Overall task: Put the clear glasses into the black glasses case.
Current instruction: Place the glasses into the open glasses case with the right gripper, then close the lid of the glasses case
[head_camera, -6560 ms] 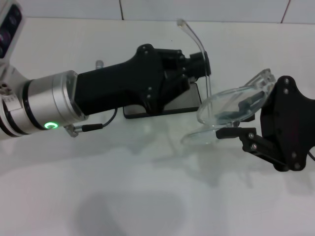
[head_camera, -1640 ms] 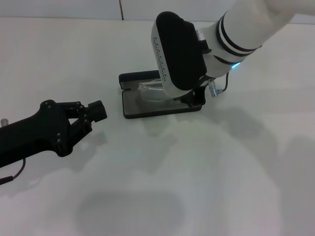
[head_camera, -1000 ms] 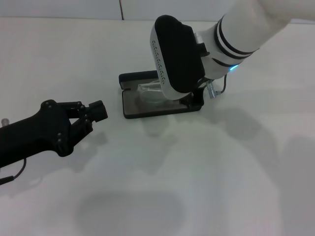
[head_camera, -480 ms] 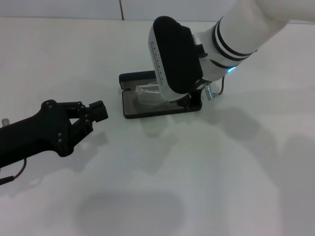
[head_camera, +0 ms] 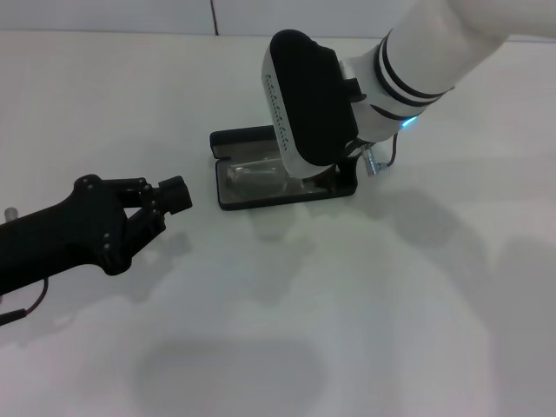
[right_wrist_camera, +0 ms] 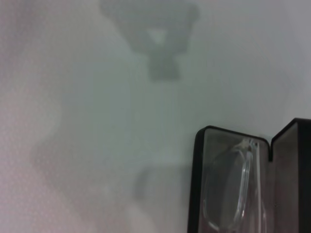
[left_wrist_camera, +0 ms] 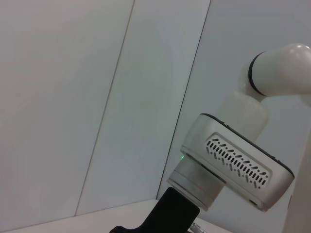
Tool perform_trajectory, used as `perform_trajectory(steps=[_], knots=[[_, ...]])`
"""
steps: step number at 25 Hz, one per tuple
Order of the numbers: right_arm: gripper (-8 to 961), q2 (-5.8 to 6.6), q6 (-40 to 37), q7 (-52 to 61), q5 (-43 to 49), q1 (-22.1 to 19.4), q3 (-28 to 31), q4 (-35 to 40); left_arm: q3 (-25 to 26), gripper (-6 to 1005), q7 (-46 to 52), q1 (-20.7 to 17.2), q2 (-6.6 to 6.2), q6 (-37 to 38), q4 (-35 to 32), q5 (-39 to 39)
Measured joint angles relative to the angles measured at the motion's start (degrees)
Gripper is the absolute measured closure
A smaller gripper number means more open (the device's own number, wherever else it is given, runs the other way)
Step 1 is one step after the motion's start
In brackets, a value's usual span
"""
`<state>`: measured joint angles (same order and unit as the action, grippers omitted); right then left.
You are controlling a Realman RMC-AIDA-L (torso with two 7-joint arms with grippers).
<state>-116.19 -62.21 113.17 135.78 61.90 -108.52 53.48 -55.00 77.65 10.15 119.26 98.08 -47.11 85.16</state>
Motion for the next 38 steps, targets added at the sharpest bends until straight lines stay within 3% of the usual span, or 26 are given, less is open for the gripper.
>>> perform_trajectory(steps=[7,17,22,25,30,34,38], knots=[[814,0.0,0.9,0.0,0.0,-1.2,0.4,2.1,0.1,936,-0.1,0.2,0.0,0.0,0.0,0.0],[810,0.0,1.4,0.0,3.3,-7.8,1.0,12.8,0.2,937,0.0,0.2,-0.06,0.0,0.0,0.0],[809,0.0,1.5,0.0,1.3,-13.0,5.5,17.8,0.6,937,-0.2,0.3,-0.08,0.0,0.0,-0.1],[808,0.09,1.9,-1.5,-4.4,-18.3,10.3,21.4,1.9,937,-0.1,0.3,-0.05,0.0,0.0,-0.6],[806,0.27,2.4,-12.7,-23.3,-29.4,18.8,23.4,2.5,937,0.0,1.4,0.05,-0.2,-0.1,-2.5],[805,0.46,1.0,-24.0,-39.7,-38.6,24.6,19.1,3.0,937,0.4,6.2,0.23,-2.2,1.1,-3.1],[803,0.49,-4.7,-34.5,-52.1,-44.1,29.6,10.2,3.0,937,0.7,12.0,0.25,-7.4,4.2,-3.3]])
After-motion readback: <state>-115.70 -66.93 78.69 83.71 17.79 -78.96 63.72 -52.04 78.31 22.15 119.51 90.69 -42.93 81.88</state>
